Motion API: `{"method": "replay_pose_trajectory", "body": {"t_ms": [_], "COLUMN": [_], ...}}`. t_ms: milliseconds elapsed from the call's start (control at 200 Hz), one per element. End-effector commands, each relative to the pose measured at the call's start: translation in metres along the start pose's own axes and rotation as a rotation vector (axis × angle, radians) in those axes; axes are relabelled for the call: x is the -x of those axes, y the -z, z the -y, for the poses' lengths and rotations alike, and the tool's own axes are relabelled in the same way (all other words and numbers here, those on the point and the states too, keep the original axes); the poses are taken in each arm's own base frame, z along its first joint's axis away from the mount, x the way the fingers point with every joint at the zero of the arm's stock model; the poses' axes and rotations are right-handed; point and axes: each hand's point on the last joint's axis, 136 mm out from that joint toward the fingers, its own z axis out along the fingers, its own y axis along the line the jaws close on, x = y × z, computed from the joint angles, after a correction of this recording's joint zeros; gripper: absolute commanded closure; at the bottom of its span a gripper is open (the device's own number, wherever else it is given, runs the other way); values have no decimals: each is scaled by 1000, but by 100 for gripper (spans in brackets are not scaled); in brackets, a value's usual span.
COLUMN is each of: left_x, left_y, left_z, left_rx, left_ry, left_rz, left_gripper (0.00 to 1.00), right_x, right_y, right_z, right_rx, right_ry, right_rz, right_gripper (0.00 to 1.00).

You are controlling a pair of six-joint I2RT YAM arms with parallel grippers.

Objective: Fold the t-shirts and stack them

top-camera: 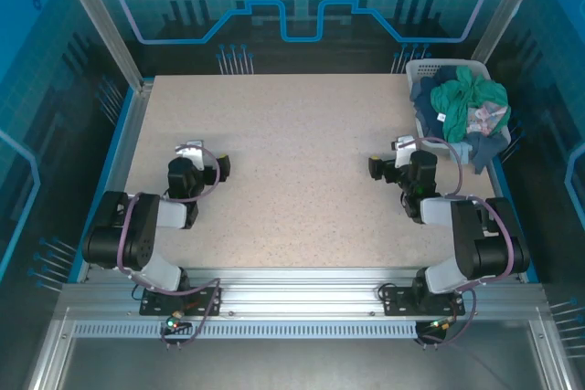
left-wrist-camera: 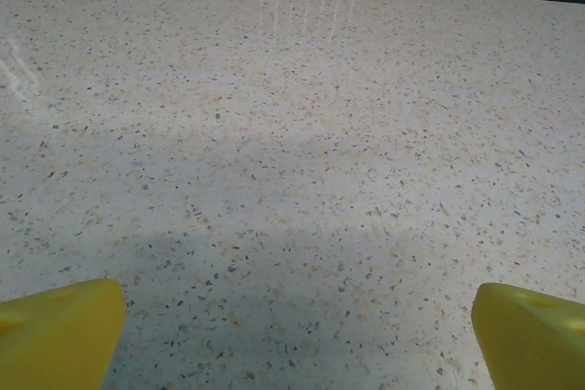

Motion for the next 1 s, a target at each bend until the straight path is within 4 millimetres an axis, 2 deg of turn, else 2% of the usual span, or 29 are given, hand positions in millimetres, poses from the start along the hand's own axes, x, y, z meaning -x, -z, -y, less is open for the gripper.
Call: {"method": "replay_pose_trajectory", "body": {"t_ms": [0,715,765,845,910,995], "left_x": [13,16,23,40,65,121], "left_y": [-1,2,12,34,54,81], "left_z": [3,2,-3,-2,11,30], "left_rx": [-24,-14,16,73,76,74], "left_ry": [-19,-13,-8,-30,-76,-128], "left_rz": [26,50,96,155,203,336], "left_gripper": [1,1,1,1,1,1], "right_x": [7,8,19,51,102,172], "right_y": [-2,-1,5,24,50,86], "right_z": [2,3,8,12,0,-8], "right_rx": [2,-1,-38,-114,-143,-180], "right_ry": [4,6,0,14,82,73], "right_rz": [14,24,27,24,150,245], "right_gripper": [0,0,0,0,0,0]}}
